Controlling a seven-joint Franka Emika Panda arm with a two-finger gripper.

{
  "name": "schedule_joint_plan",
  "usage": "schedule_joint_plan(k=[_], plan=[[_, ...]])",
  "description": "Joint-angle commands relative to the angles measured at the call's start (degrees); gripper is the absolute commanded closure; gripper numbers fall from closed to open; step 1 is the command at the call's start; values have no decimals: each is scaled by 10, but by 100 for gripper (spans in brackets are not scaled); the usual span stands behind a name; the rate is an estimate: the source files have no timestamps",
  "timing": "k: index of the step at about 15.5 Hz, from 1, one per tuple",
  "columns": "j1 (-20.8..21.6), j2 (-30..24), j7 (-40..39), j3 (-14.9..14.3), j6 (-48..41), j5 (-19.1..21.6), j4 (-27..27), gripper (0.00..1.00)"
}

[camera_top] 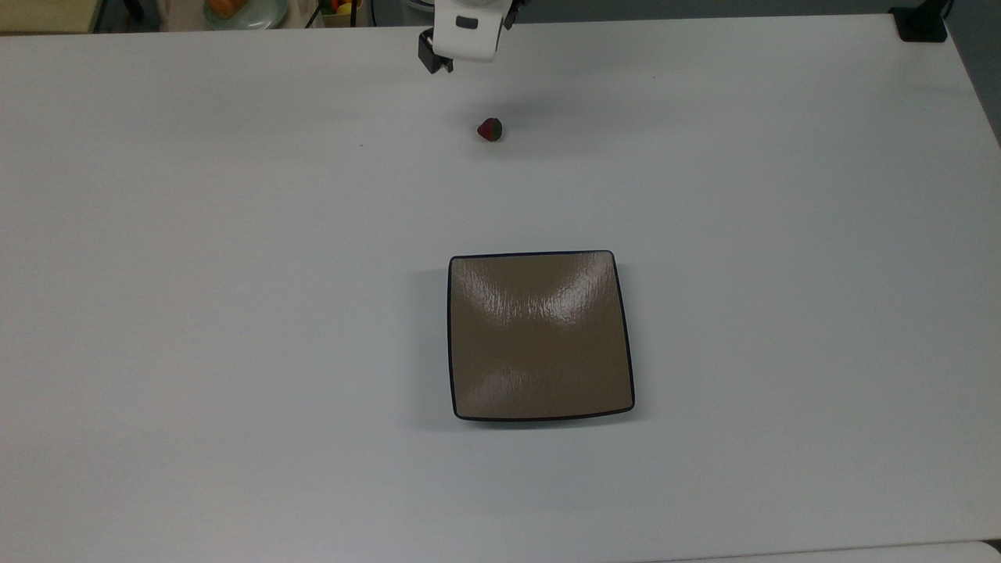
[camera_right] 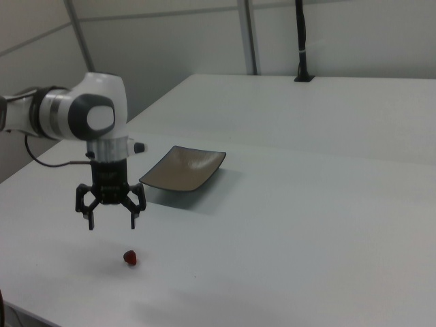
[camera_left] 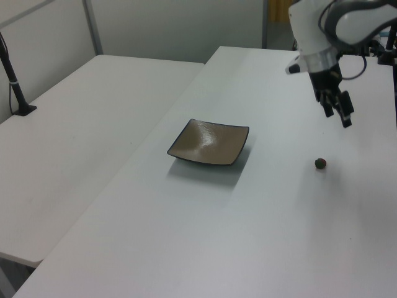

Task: Strawberries on a ceramic plate
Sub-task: 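Lower the gripper onto the strawberry and close it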

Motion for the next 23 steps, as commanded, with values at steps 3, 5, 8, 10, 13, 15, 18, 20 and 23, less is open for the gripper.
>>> schedule_joint_plan(k=[3,5,8,10,13,15,18,20,23], plan=[[3,-35,-9,7,134,-7,-105,0],[4,-34,-9,17,183,-7,-131,0],[4,-31,-10,27,247,-8,-164,0],[5,-30,-13,27,287,-8,-182,0],[12,-19,-14,28,339,-9,-198,0],[12,-6,-18,28,359,-9,-198,0],[9,-2,-45,28,375,-10,-202,8],[9,5,-45,28,379,-10,-202,22],[9,8,-45,28,386,-10,-202,35]])
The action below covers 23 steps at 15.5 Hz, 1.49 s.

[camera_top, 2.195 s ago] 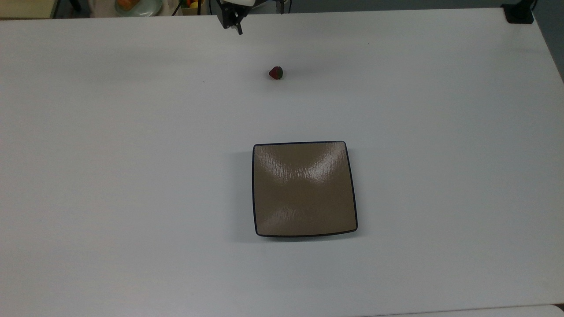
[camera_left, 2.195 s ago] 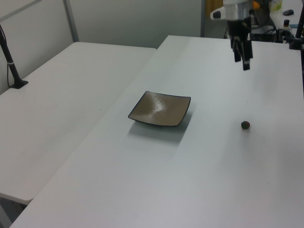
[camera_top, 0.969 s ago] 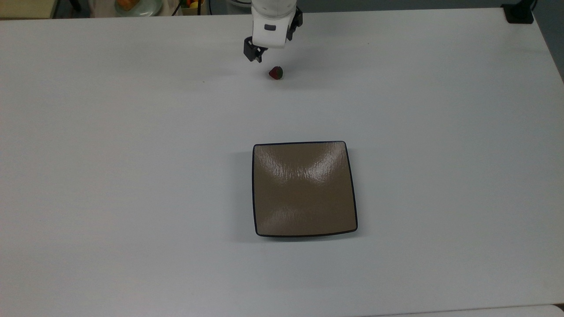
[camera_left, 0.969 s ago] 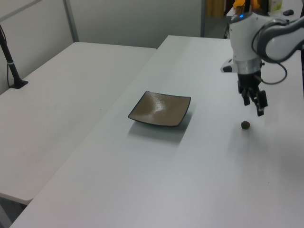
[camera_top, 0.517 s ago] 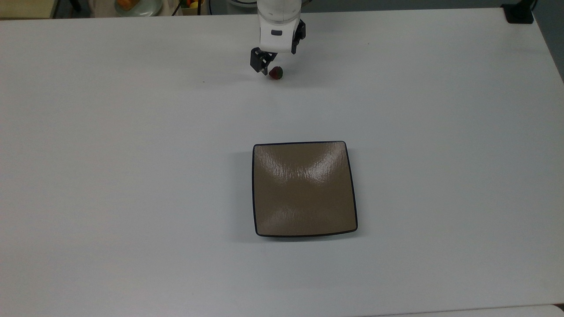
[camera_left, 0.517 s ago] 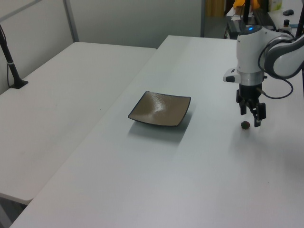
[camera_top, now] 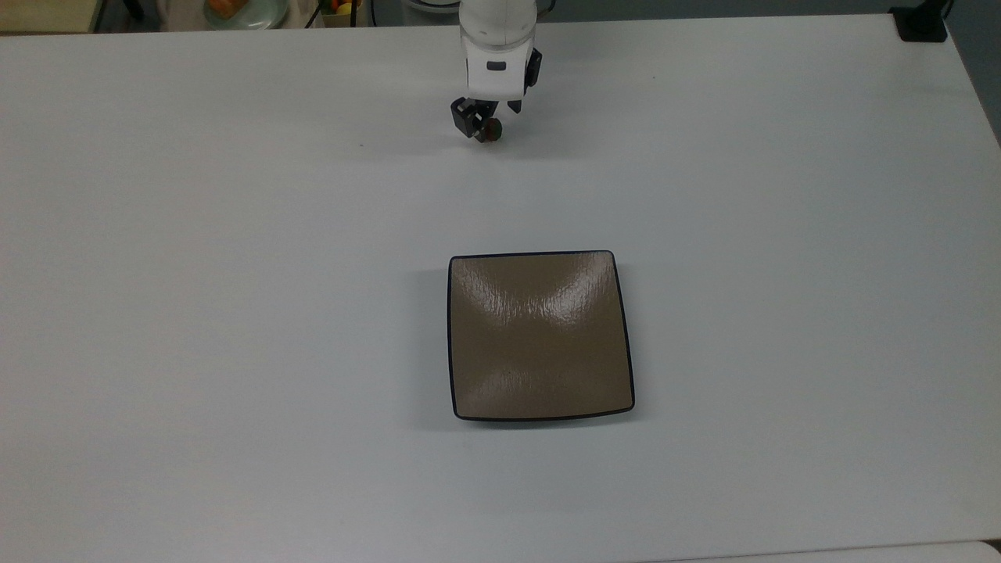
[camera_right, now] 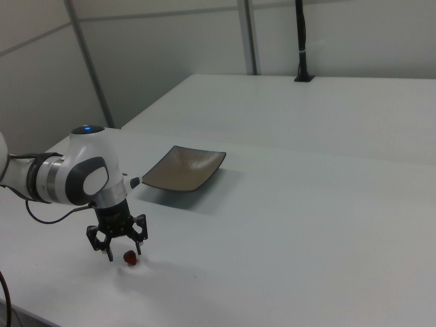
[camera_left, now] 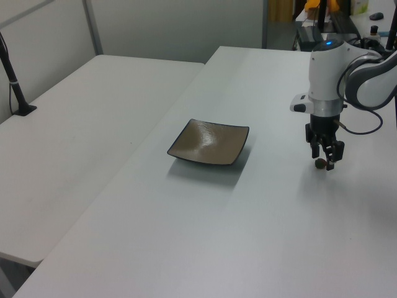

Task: Strawberries on a ceramic plate
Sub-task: 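Lift the held strawberry and carry it toward the square plate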

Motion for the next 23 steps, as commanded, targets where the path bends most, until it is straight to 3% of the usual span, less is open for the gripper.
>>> schedule_joint_plan(k=[1,3,4,7,9,15,19,23], plan=[[3,0,-8,-3,25,-9,-12,35],[3,3,-8,-3,25,-9,-12,36],[3,5,-8,-3,25,-9,-12,41],[3,3,-8,-3,24,-9,-11,77],[3,1,-8,-3,22,-9,-10,92],[0,-19,-3,-3,-2,-9,16,93],[-9,-16,-1,-3,-70,-9,104,93],[-33,1,0,-5,-183,-8,230,92]])
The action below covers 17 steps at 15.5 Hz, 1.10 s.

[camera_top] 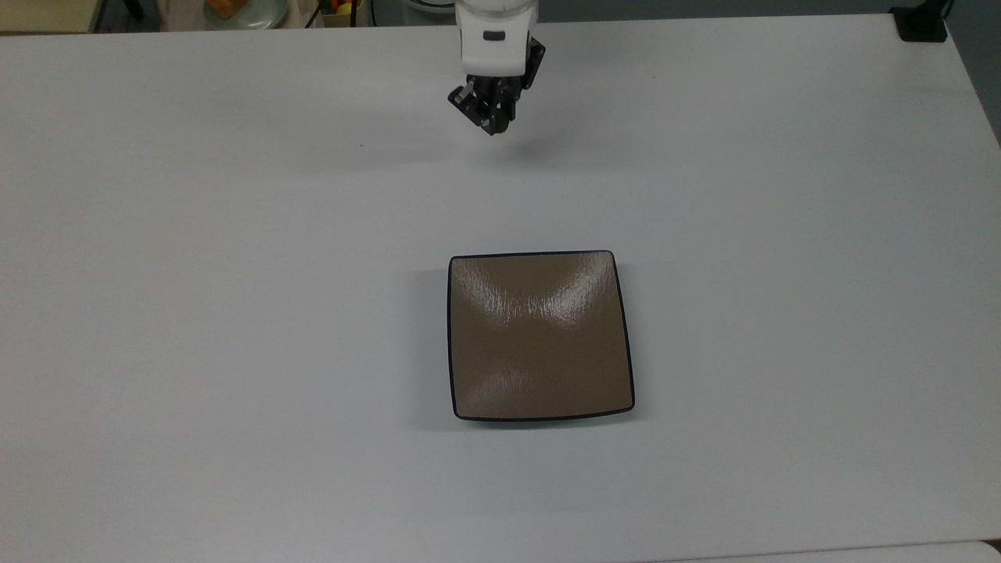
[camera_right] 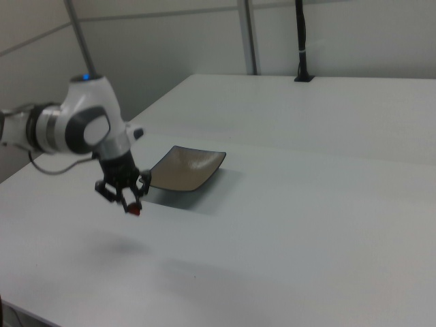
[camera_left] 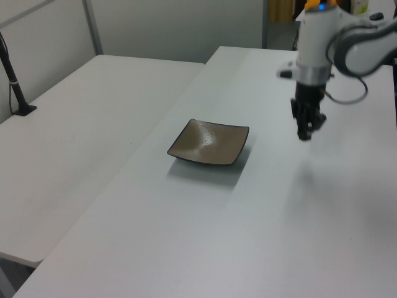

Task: Strawberries on a ceramic plate
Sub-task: 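Lift the held strawberry and carry it toward the square plate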

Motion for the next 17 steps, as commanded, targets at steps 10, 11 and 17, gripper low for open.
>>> schedule_joint_plan(k=[10,11,17], plan=[[-55,169,1,-7,-235,19,373,92],[-55,190,3,-7,-234,29,398,92],[-40,264,56,-3,-101,47,434,94]])
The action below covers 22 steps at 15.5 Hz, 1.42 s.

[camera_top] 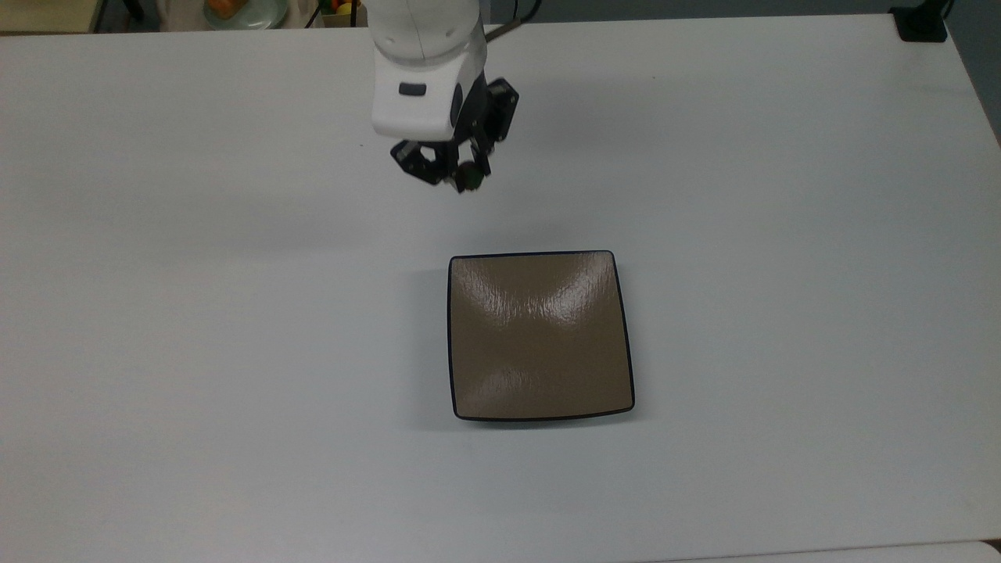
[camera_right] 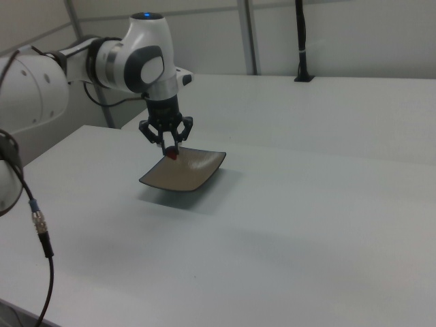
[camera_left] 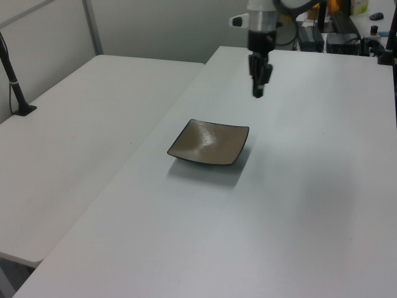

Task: Strawberries on a ceramic plate
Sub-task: 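Lower the strawberry onto the plate center and open the gripper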

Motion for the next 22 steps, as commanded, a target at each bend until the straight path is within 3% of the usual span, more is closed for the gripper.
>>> schedule_joint_plan(k=[1,8,12,16,18,21,22], plan=[[19,47,54,1,100,8,23,94],[64,122,123,1,312,-3,3,94],[81,169,126,1,386,-12,3,93],[82,182,126,1,417,-14,-4,90],[81,182,123,1,418,-14,-5,69],[80,178,121,1,419,-14,-12,0],[79,174,121,1,419,-14,-13,0]])
